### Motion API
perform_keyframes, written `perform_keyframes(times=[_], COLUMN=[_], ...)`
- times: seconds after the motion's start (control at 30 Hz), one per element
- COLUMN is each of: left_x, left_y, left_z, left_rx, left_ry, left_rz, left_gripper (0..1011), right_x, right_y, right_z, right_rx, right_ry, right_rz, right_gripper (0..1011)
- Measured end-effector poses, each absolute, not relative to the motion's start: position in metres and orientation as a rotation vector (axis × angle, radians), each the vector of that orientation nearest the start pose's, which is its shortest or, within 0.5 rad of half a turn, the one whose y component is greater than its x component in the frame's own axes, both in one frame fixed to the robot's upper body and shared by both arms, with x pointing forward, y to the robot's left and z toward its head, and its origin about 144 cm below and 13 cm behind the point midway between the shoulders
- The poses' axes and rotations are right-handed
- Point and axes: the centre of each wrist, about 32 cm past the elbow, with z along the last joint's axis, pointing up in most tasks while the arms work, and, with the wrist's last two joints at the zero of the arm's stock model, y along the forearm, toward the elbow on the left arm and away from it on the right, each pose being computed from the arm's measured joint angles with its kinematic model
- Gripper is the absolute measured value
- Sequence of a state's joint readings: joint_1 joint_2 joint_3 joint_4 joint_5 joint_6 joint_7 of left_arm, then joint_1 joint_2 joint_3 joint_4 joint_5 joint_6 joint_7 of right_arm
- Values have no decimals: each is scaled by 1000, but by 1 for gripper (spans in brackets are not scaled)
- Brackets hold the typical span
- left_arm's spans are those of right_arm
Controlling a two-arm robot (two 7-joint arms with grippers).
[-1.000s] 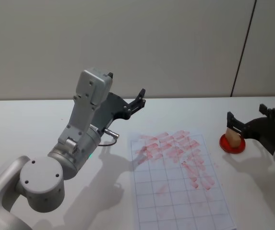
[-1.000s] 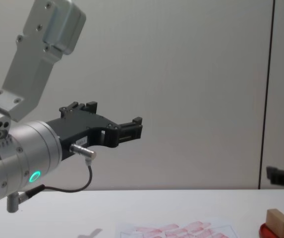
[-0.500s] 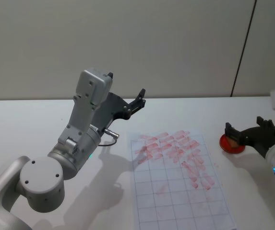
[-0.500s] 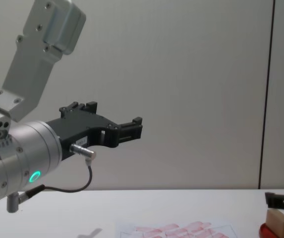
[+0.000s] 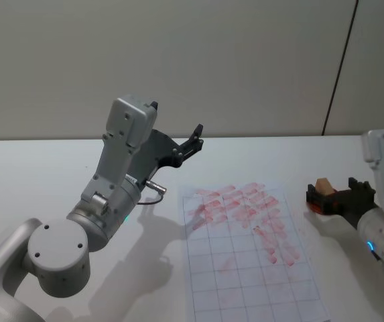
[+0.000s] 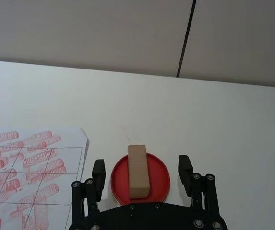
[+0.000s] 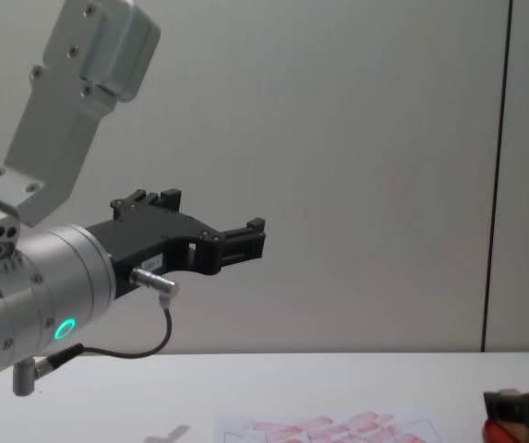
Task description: Use the one hand to pick up the stamp and affix it onto the A4 paper.
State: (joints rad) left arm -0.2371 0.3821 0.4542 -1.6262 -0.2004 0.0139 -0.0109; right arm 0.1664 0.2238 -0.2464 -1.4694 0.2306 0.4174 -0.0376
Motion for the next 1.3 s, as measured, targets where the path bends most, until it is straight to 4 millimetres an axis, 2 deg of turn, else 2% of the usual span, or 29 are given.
perform_keyframes(times=[0.13, 0.23, 0.33, 0.37, 0.47, 0.57, 0.6, 0.67, 0.73, 0.8, 0.87, 1.3], left_x=[492, 492, 492, 492, 492, 492, 492, 492, 492, 492, 492, 492], left_y=[198, 198, 198, 198, 198, 198, 198, 198, 198, 198, 198, 198], left_z=[1204, 1204, 1204, 1204, 1204, 1204, 1204, 1204, 1204, 1204, 1204, 1204], left_rx=[61, 61, 61, 61, 61, 61, 61, 61, 61, 61, 61, 61], left_ry=[-268, -268, -268, -268, -268, -268, -268, -268, -268, -268, -268, -268], left_rz=[1124, 1124, 1124, 1124, 1124, 1124, 1124, 1124, 1124, 1124, 1124, 1124], left_gripper=[1001, 1001, 1001, 1001, 1001, 1001, 1001, 1001, 1001, 1001, 1001, 1001], right_x=[499, 499, 500, 500, 501, 502, 502, 502, 502, 503, 503, 505], right_y=[-221, -219, -217, -217, -216, -215, -215, -214, -214, -214, -213, -212], right_z=[1151, 1149, 1148, 1147, 1146, 1145, 1145, 1144, 1144, 1143, 1143, 1139], right_rx=[-377, -386, -391, -392, -396, -399, -399, -401, -401, -403, -405, -432], right_ry=[258, 262, 264, 264, 265, 263, 263, 258, 256, 254, 251, 276], right_rz=[-1380, -1385, -1388, -1389, -1391, -1393, -1393, -1394, -1394, -1395, -1396, -1401], right_gripper=[880, 761, 705, 643, 588, 474, 474, 363, 330, 248, 219, 219])
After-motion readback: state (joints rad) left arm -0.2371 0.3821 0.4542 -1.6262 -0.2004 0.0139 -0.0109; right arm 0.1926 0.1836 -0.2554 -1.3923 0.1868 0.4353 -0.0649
